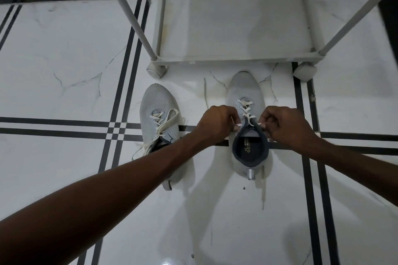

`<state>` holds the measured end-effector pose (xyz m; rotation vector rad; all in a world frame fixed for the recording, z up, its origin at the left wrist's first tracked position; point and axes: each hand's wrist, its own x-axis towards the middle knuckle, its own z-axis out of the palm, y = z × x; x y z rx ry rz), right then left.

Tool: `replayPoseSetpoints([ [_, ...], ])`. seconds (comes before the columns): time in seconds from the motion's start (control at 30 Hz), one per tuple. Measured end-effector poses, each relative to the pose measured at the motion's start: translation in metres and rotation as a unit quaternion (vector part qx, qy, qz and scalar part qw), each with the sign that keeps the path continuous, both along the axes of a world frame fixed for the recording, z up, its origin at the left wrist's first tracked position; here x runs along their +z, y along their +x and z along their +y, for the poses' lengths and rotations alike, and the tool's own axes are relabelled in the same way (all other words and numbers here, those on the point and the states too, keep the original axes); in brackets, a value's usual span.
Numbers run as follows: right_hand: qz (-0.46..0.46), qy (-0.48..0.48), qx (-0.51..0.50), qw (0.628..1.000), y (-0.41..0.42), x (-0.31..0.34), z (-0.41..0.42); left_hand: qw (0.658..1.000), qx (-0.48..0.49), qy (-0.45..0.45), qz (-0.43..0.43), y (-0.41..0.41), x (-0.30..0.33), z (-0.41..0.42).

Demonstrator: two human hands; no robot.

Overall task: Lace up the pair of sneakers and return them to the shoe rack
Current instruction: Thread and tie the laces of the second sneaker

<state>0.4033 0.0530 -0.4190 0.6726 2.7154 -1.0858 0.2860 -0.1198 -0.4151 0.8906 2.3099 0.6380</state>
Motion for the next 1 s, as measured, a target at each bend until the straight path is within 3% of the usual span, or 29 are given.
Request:
replayPoseSetpoints([
  [0.23,0.006,0.101,0.103,0.99,0.016,-0.011,0.019,0.98,-0.099,-0.103,0.141,-0.007,0.004,-0.028],
  [0.43,0.016,0.104,0.108,0.989,0.009,-0.013,0.014,0.981,-0.074,-0.115,0.135,-0.008,0.006,-0.042],
  [0.6,-0.059,0.124,0.159,0.978,-0.001,0.004,0.024,0.981,-0.11,-0.139,0.075,-0.034,0.014,-0.057],
  [0.7,-0.005,0.149,0.144,0.978,0.001,0.013,0.035,0.962,-0.078,-0.096,0.244,-0.05,0.021,-0.071],
  [0.77,0.057,0.157,0.065,0.984,0.005,0.013,0.031,0.955,0.027,-0.064,0.289,-0.041,0.019,-0.068],
  [0.83,0.063,0.132,-0.027,0.989,0.004,0.013,0.021,0.968,0.154,-0.081,0.179,-0.026,0.016,-0.053],
  [0.87,0.017,0.087,-0.054,0.995,0.001,0.013,0.016,0.971,0.205,-0.105,0.062,-0.021,0.016,-0.045],
  [0.9,-0.053,0.004,-0.079,0.995,-0.003,0.013,0.013,0.957,0.255,-0.111,-0.078,-0.017,0.014,-0.038],
  [0.93,-0.116,-0.101,-0.111,0.982,-0.006,0.013,0.008,0.922,0.307,-0.097,-0.216,-0.012,0.012,-0.031],
  [0.97,-0.164,-0.193,-0.149,0.956,-0.009,0.014,0.003,0.887,0.347,-0.068,-0.298,-0.01,0.01,-0.025],
  [1.0,-0.187,-0.254,-0.177,0.932,-0.013,0.016,-0.002,0.875,0.365,-0.044,-0.314,-0.008,0.007,-0.021],
])
